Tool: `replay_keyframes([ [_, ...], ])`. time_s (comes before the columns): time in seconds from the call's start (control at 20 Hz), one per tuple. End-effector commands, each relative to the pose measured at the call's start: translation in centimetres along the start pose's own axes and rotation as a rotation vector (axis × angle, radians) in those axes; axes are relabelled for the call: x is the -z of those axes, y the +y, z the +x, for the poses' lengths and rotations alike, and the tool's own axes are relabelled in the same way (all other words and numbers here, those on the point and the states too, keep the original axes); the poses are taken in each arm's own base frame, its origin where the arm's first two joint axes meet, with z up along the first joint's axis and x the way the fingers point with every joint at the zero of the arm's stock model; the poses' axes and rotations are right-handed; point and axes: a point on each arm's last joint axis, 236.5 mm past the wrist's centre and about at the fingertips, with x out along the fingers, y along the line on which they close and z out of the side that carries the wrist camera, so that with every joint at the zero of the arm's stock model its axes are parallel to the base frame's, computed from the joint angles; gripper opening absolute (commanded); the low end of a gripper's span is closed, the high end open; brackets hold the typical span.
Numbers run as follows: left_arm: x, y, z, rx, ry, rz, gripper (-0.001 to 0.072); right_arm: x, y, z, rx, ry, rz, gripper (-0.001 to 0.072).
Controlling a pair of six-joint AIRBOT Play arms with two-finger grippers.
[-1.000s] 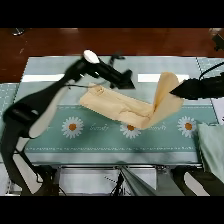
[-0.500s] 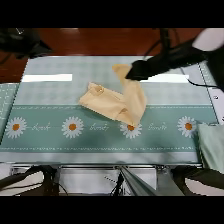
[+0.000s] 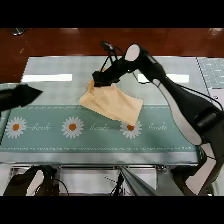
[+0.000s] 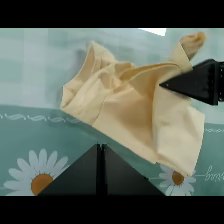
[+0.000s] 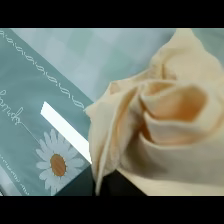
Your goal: Fold the shirts.
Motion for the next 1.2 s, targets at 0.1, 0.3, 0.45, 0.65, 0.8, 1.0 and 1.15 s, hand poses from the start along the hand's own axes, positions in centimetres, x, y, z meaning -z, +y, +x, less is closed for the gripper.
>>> replay_keyframes([
  [0.1,5.3,2.7,3.4,0.007,0.068,-0.112,0.0021,0.1,4.6,4.9,-0.24,0.0,0.095,0.0623],
  [0.3,5.9,3.2,3.9,0.002,0.084,-0.127,0.0022,-1.3,2.8,-2.7,-0.233,0.001,0.083,0.0621],
  [0.45,5.9,3.2,3.9,0.002,0.085,-0.127,0.0021,0.4,-2.5,-14.0,-0.064,0.048,0.054,0.0621],
  [0.65,5.9,3.2,3.9,0.002,0.085,-0.127,0.0021,6.9,-14.7,-30.1,0.58,-0.026,0.168,0.0621],
  [0.8,5.9,3.2,3.9,0.002,0.084,-0.127,0.0021,13.3,-19.9,-32.6,0.707,-0.261,0.388,0.0621],
  [1.0,5.9,2.7,4.2,0.01,0.081,-0.109,0.0021,19.4,-21.2,-21.3,0.369,-0.49,0.769,0.062],
  [1.15,6.0,1.9,4.5,0.026,0.084,-0.086,0.0021,21.0,-20.5,-15.8,0.197,-0.368,0.816,0.062],
])
